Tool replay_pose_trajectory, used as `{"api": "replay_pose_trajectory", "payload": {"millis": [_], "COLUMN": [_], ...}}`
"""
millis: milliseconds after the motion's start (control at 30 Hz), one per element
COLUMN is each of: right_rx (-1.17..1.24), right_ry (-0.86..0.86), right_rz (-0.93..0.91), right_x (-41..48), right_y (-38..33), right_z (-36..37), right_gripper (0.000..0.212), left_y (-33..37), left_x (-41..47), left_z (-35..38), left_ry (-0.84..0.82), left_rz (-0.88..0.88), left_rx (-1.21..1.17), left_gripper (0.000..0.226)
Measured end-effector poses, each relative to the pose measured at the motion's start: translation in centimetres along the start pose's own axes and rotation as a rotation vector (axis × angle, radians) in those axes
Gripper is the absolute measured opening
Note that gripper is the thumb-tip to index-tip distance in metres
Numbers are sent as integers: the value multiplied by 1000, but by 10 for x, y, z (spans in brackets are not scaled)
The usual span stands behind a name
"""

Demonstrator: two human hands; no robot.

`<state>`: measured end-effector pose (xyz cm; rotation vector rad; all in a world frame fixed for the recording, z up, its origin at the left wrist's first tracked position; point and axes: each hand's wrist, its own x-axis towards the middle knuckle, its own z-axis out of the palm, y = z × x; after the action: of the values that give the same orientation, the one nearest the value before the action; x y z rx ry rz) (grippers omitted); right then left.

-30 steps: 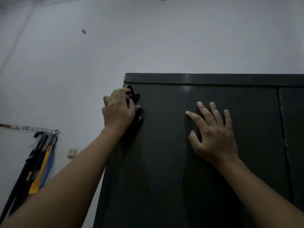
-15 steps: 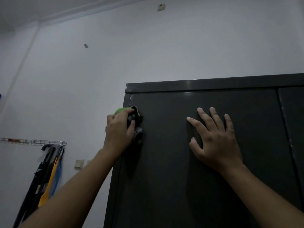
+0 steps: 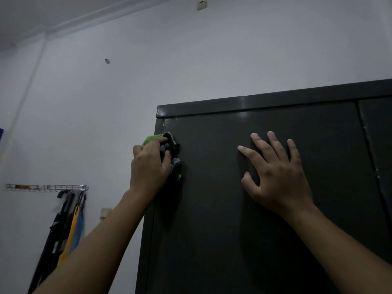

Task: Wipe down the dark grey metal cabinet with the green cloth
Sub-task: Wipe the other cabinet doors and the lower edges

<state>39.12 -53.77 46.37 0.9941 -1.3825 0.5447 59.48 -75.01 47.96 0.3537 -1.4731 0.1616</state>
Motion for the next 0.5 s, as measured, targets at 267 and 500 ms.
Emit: {"api": "replay_pose_trajectory", "payload": {"millis": [267, 500], "right_rx": [-18, -6], "right_ry": [-20, 35], "right_rz": [-3, -11], "right_x": [2, 0], "right_y": [2, 4], "right_z": [1, 3], "right_gripper": [65, 64], "left_y": [8, 63], "left_x": [34, 79], "left_z": [12, 56], "left_ry": [136, 222], "left_rz": [-61, -26], "left_rx": [-60, -18], "left_gripper": [30, 42]}}
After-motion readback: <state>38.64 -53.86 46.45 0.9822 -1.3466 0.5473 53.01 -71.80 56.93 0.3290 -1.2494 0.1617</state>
